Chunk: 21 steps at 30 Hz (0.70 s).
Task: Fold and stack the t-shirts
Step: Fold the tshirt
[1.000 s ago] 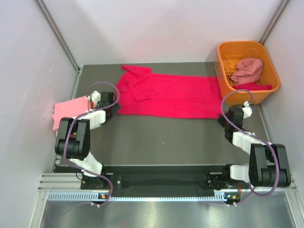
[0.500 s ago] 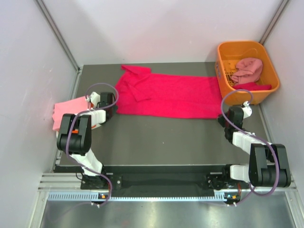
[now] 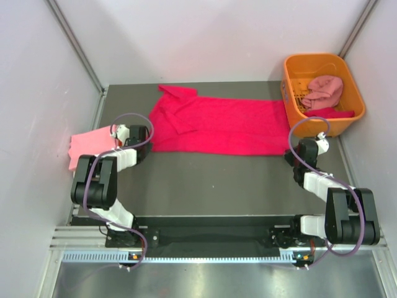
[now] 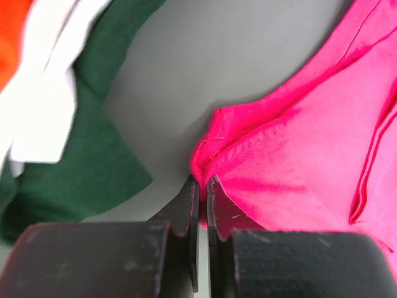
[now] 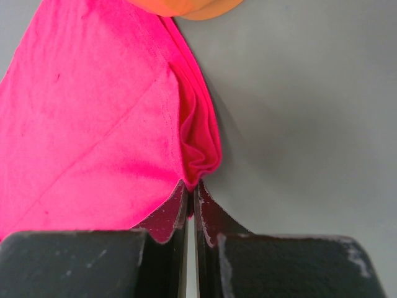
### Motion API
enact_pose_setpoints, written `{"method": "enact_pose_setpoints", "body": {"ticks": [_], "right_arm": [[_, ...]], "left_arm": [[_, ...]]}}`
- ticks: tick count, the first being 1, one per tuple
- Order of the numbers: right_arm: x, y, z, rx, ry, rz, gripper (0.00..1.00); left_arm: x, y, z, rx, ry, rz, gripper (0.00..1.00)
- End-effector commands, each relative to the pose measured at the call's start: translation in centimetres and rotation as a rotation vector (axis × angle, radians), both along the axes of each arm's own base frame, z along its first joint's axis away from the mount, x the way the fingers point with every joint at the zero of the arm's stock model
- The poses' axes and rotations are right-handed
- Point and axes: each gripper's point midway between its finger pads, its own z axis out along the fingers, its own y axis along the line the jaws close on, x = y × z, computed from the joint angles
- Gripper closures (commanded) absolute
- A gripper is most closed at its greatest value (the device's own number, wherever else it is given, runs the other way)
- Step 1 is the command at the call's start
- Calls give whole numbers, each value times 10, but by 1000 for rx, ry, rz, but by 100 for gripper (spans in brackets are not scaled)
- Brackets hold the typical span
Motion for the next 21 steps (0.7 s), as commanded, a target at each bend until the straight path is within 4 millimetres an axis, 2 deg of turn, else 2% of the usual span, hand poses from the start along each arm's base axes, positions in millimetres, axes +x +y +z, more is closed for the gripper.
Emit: {"method": "enact_pose_setpoints", "body": {"ticks": [1,3,4,5,6,7,8,9,10,11,12,14,15,16,17,18,19,20,21], "right_arm": [[1,-5,11,-23,-30,-8,100],[3,-6,18,-16,-32,-20,100],[1,-8,17,-15,-11,-29,100],[2,-9,21,-17,-8,-35,100],[12,-9,42,-15,-46,-39,100],[11,-9,46,-12,-27,-38,100],[15,-8,56,-9,-36,-33,100],[26,-7,88,-6,-95,-24,100],[23,-6,95,-5,-72,-24,100],[25,-6,109,-7,-89,-21,100],[28,-7,143,-19,-157,-18,100],[18,-7,165,-29,-190,-14,100],[14,-7,168,-32,-196,-12,100],[6,-6,160,-31,-167,-10,100],[0,-5,154,-28,-154,-8,100],[-11,-4,139,-19,-129,-5,100],[-19,-2,128,-11,-108,0,100],[-33,0,109,-3,-80,3,100],[-40,1,101,7,-73,3,100]], "left_arm": [[-16,9,7,30,23,17,100],[-12,13,23,36,-3,31,100],[-18,15,22,40,31,33,100],[-8,17,39,35,-1,36,100],[-5,18,46,38,-5,38,100],[-8,19,51,40,19,37,100],[4,20,74,39,-16,40,100],[6,23,86,43,-25,39,100],[8,23,98,44,-37,39,100],[7,23,124,43,-70,39,100],[5,22,137,42,-94,23,100],[-6,20,165,48,-151,-2,100],[-14,19,168,50,-149,-11,100],[-24,19,159,49,-126,-14,100],[-35,19,162,42,-138,-17,100],[-45,17,153,28,-118,-14,100],[-63,14,124,10,-60,-26,100],[-73,12,123,-3,-75,-31,100],[-83,11,115,-16,-67,-31,100]]}}
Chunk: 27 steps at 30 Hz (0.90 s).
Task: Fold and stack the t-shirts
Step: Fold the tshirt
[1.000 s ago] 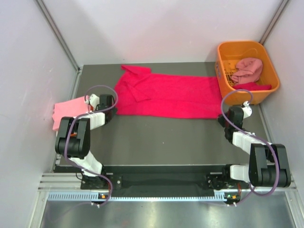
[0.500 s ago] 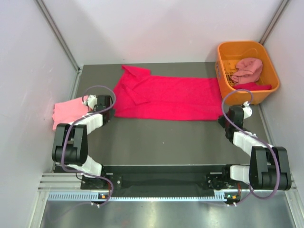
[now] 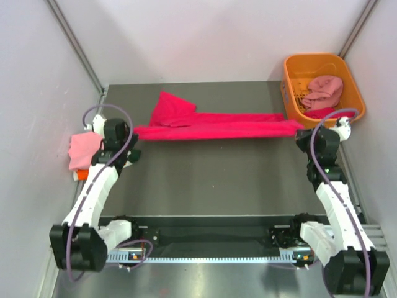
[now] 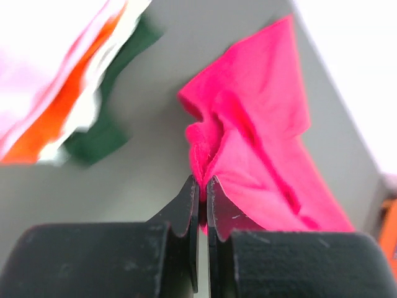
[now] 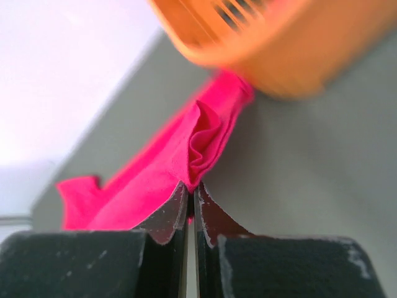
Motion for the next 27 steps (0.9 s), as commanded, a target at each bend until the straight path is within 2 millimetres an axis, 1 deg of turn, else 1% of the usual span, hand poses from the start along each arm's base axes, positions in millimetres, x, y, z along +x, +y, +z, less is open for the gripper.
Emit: {"method": "enact_pose_setpoints", "body": {"ticks": [1,2,3,5,7,9,14,18,19,21,22,23,24,25,26,27], "right_arm": [[-42,1,-77,19,212,-1,100],[-55,1,-90,21,224,-3,100],[-65,2,-99,23,248,-5,100],[-80,2,-113,25,252,-11,100],[-89,2,-122,30,262,-12,100],[-94,3,-127,35,257,-13,100],[-97,0,-133,20,300,-24,100],[-95,-2,-135,7,333,-24,100],[-94,-2,-135,7,335,-24,100],[-89,-2,-131,9,325,-26,100],[-86,-3,-129,11,320,-29,100],[-79,-2,-121,16,311,-30,100],[-72,-2,-114,21,293,-30,100],[-66,-1,-107,26,282,-25,100],[-51,-1,-88,28,266,-25,100],[-45,-1,-77,27,267,-19,100]], "left_arm": [[-53,-3,-66,-27,185,-22,100],[-71,-3,-75,-30,185,-25,100],[-83,-3,-82,-27,199,-29,100],[-103,-3,-87,-21,170,-39,100],[-118,-2,-93,-10,177,-47,100],[-126,1,-93,-1,161,-43,100],[-131,1,-98,4,193,-42,100],[-126,-2,-97,-10,183,-51,100],[-123,-3,-92,-12,167,-55,100],[-115,-2,-90,-6,166,-52,100],[-108,-2,-81,-5,149,-50,100],[-103,-1,-87,-2,181,-47,100],[-96,-1,-84,-6,173,-40,100],[-75,-1,-61,-8,92,-34,100],[-62,-1,-61,-6,117,-28,100],[-51,0,-47,3,107,-25,100]]}}
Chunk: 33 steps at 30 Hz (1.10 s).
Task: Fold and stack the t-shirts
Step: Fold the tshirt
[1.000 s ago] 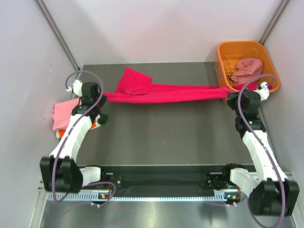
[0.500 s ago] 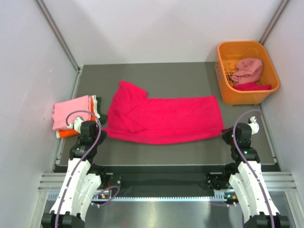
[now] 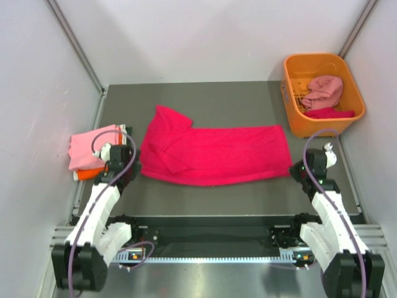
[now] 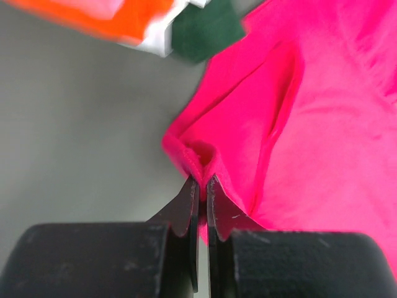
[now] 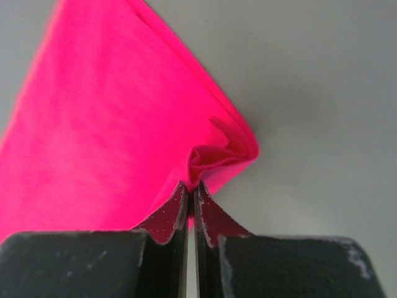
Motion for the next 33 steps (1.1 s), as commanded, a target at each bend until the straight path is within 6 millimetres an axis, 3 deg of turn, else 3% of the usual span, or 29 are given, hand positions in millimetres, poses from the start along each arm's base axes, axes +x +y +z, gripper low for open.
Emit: {"method": "enact_pose_setpoints", "body": {"ticks": [1,2,3,4,5,6,8,9,10,12,15,17,18,21,22,24,25,28,33], "right_arm": [[54,-7,85,-12,-189,-20,100],[71,-8,122,-25,-236,-7,100],[74,-9,135,-28,-237,-5,100],[79,-10,153,-32,-262,-6,100],[87,-11,187,-40,-331,-2,100],[87,-12,197,-40,-347,0,100],[85,-14,212,-41,-367,-13,100],[83,-14,207,-38,-354,-12,100],[80,-12,199,-30,-340,-9,100],[68,-11,166,-15,-291,-14,100],[46,-9,121,-2,-233,-18,100],[28,-7,99,-3,-220,-13,100],[23,-6,92,-2,-215,-8,100],[0,-4,63,-10,-179,6,100],[-7,-3,47,-10,-145,8,100],[-18,-2,38,-10,-139,12,100],[-24,-1,25,-5,-112,14,100],[-34,1,18,12,-119,3,100],[-42,-3,21,-3,-126,-21,97]], "left_arm": [[78,7,94,37,-206,32,100],[85,9,113,49,-203,38,100],[91,11,134,63,-211,35,100],[101,14,175,79,-249,44,100],[104,17,194,94,-280,51,100],[105,18,219,109,-332,47,100],[100,17,226,122,-351,25,100],[97,16,221,120,-349,14,100],[85,15,203,118,-325,7,100],[71,16,181,114,-307,14,100],[35,16,120,99,-229,15,100],[17,15,114,88,-255,12,100],[6,14,94,85,-208,0,100],[-16,13,80,79,-198,-9,100],[-28,13,66,78,-170,-11,100],[-36,3,53,23,-164,-18,100],[-40,-4,56,-4,-185,-36,100],[-48,-2,61,-25,-204,10,100],[-57,14,70,4,-210,107,100]]}}
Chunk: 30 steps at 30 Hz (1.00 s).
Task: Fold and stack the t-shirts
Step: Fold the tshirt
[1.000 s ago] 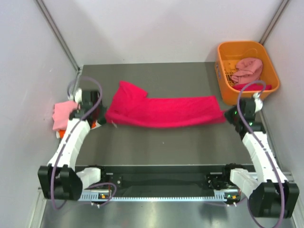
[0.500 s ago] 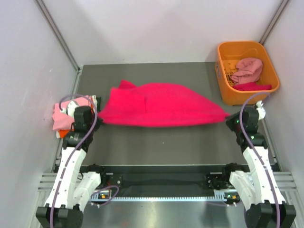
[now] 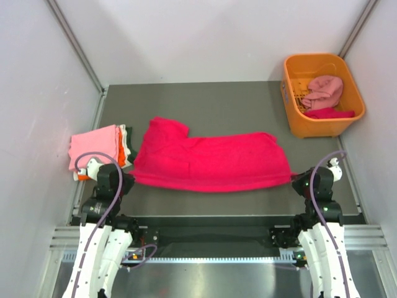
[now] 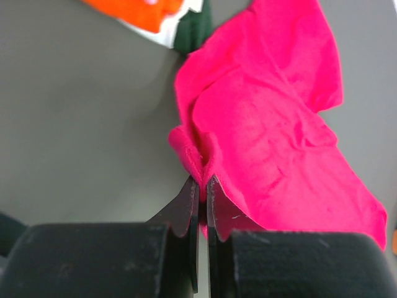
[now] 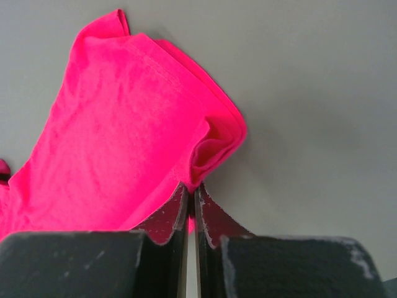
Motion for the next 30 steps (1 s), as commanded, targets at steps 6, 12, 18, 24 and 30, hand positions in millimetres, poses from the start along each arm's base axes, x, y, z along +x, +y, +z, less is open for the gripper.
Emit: {"method": "enact_pose_setpoints", "body": {"ticks": [6,12,18,24,30], "right_arm": [[-8,-11,19,-29,-31,-58,96],[-14,-15,31,-46,-43,-76,96],[-18,-16,37,-52,-54,-84,95],[-24,-19,51,-64,-86,-96,39],[-15,-22,75,-108,-160,-81,41]], "left_arm": [[-13,17,20,-15,-51,137,100],[-16,18,22,-14,-48,137,82],[-20,27,37,14,-81,171,80],[-25,32,58,64,-84,162,13],[9,8,90,151,-179,-76,11]]}}
